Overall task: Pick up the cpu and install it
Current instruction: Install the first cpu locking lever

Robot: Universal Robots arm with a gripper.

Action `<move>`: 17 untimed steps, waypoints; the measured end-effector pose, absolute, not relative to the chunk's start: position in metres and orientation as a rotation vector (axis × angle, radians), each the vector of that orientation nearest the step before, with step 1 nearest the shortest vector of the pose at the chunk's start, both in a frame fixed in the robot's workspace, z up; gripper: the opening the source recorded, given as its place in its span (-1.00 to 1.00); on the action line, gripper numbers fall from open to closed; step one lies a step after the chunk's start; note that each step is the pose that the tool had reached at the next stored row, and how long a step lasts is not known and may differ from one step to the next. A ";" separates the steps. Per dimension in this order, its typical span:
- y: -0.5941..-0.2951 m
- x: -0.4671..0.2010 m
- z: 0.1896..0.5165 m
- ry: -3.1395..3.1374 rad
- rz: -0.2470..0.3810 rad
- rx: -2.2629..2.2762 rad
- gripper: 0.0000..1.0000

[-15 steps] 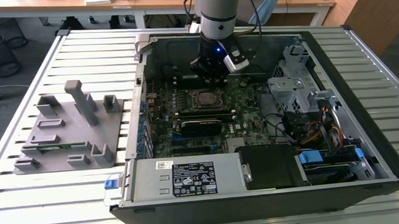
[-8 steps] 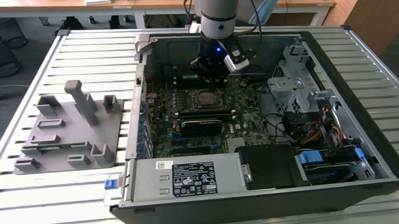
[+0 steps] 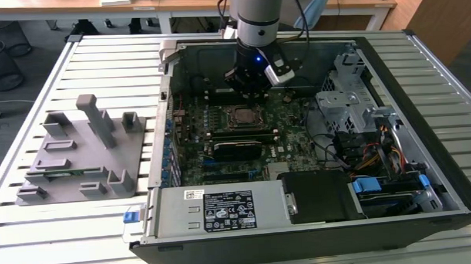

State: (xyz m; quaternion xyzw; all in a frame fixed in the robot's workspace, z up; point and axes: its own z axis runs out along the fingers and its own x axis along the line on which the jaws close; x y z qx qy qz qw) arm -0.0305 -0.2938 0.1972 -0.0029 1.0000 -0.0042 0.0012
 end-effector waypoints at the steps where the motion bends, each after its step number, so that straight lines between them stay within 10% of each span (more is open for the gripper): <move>1: -0.294 -0.030 0.197 3.139 -0.013 -0.009 -0.79; 17: -0.294 -0.030 0.201 3.139 -0.018 -0.009 -0.79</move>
